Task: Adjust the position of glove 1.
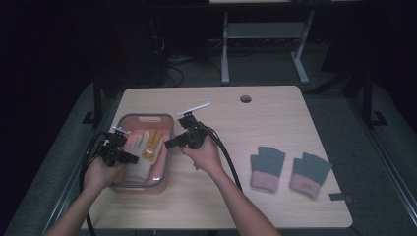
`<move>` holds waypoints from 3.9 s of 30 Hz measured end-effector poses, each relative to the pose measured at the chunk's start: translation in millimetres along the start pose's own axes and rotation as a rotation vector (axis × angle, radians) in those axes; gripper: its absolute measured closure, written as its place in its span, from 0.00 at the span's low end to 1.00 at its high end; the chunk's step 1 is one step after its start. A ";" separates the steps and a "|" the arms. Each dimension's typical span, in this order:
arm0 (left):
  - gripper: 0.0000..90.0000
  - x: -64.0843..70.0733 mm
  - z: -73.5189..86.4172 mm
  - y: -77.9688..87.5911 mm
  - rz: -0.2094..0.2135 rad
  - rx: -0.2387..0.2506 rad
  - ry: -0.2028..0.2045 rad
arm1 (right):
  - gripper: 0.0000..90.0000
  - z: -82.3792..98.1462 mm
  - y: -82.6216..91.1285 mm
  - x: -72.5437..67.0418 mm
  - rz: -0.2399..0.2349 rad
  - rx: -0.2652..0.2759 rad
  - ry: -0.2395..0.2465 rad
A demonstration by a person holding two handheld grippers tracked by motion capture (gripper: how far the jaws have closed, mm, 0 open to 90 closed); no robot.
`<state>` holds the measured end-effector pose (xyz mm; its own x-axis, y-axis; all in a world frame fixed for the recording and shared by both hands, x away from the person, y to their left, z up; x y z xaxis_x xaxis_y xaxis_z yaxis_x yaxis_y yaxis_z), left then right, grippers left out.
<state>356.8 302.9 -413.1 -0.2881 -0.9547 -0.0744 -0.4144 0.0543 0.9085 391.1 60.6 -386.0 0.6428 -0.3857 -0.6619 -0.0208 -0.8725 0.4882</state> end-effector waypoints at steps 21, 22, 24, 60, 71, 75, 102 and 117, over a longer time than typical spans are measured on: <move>0.61 6.0 -0.2 32.6 0.098 0.173 0.011 | 0.66 8.8 28.0 5.5 0.021 0.019 0.023; 0.61 8.3 0.6 35.5 0.109 0.186 0.011 | 0.65 9.3 31.9 5.9 0.024 0.026 0.016; 0.60 11.0 1.3 37.7 0.118 0.194 0.010 | 0.63 9.3 35.7 7.1 0.028 0.031 0.021; 0.52 75.5 -15.6 59.0 0.186 0.313 -0.075 | 0.53 31.6 102.0 28.9 0.118 0.048 0.020; 0.49 103.7 -22.9 59.9 0.223 0.332 -0.108 | 0.51 46.7 125.7 32.8 0.144 0.073 0.008; 0.48 115.2 -25.5 60.6 0.230 0.343 -0.126 | 0.51 53.9 133.4 35.6 0.159 0.075 0.007; 0.42 195.4 -34.6 52.5 0.311 0.381 -0.232 | 0.49 100.8 180.8 59.1 0.288 0.055 -0.048; 0.40 245.2 -33.6 42.2 0.363 0.378 -0.315 | 0.48 133.7 221.2 74.7 0.378 0.057 -0.082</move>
<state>297.7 61.2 -379.3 -0.6857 -0.7266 0.0421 -0.5032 0.5151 0.6938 332.1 -201.3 -403.5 0.5184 -0.7039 -0.4855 -0.2883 -0.6784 0.6758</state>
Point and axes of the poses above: each handheld gripper's, and its own axes: y roughly backward along the jaws, z roughly out of its underside, x roughly to its right, the point moved 2 cm from there along -y, roughly forward along the jaws, and after that the axes turned 12 degrees about -z, right-handed, at the moved point
